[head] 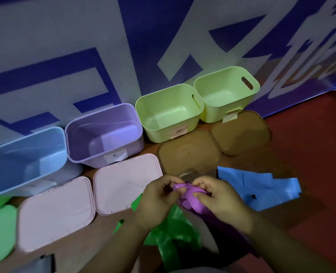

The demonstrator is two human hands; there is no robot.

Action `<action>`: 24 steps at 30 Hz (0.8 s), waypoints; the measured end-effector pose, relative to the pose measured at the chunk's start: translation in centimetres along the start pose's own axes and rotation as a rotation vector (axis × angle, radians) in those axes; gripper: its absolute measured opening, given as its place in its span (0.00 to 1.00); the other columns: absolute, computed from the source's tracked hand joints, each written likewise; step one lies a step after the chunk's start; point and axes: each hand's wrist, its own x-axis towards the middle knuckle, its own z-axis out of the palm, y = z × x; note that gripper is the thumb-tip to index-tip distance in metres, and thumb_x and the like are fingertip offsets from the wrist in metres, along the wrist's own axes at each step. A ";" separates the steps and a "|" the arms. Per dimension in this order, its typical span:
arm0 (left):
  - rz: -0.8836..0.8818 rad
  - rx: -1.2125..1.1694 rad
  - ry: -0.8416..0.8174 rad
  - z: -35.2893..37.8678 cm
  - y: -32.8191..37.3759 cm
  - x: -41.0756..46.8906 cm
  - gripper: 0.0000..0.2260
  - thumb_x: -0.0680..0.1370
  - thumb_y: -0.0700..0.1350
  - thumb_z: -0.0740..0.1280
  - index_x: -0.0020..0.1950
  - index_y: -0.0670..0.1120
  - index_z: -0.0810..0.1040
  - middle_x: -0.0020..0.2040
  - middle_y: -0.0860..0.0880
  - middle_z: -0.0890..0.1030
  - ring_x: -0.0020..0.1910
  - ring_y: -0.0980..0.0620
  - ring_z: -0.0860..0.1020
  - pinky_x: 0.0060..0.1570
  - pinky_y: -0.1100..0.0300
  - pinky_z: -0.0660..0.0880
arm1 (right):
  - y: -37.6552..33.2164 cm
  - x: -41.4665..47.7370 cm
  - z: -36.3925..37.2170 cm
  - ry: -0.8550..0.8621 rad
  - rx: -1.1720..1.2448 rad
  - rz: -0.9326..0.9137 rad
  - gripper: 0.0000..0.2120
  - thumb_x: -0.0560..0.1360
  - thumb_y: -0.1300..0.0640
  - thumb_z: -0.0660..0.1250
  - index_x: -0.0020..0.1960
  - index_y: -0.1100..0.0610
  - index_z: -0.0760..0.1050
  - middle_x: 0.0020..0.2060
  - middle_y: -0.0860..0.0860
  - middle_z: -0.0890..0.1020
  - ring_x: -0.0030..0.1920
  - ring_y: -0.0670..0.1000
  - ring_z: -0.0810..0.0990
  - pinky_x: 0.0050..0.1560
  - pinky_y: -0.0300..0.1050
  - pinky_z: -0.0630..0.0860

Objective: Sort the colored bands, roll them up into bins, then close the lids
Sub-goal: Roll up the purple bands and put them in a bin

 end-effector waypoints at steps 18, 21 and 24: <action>0.162 -0.065 0.306 -5.4 7.0 -9.0 0.04 0.75 0.42 0.73 0.46 0.48 0.79 0.31 0.41 0.77 0.31 0.51 0.73 0.33 0.58 0.70 | -10.2 -5.1 3.2 -0.020 0.413 -0.120 0.14 0.72 0.70 0.72 0.49 0.51 0.80 0.36 0.49 0.82 0.37 0.48 0.78 0.41 0.40 0.73; 0.172 -0.075 0.288 -7.3 7.7 -10.3 0.04 0.75 0.40 0.74 0.46 0.44 0.79 0.31 0.44 0.77 0.33 0.52 0.74 0.35 0.59 0.71 | -11.6 -5.2 4.6 -0.033 0.430 -0.128 0.13 0.73 0.69 0.72 0.51 0.54 0.79 0.36 0.51 0.81 0.37 0.48 0.78 0.40 0.40 0.74; 0.173 -0.073 0.242 -9.6 8.2 -11.9 0.06 0.75 0.37 0.73 0.49 0.46 0.82 0.35 0.43 0.81 0.37 0.53 0.78 0.43 0.61 0.76 | -12.9 -5.1 6.0 -0.035 0.455 -0.140 0.14 0.72 0.70 0.72 0.52 0.54 0.78 0.36 0.52 0.80 0.37 0.48 0.78 0.40 0.39 0.74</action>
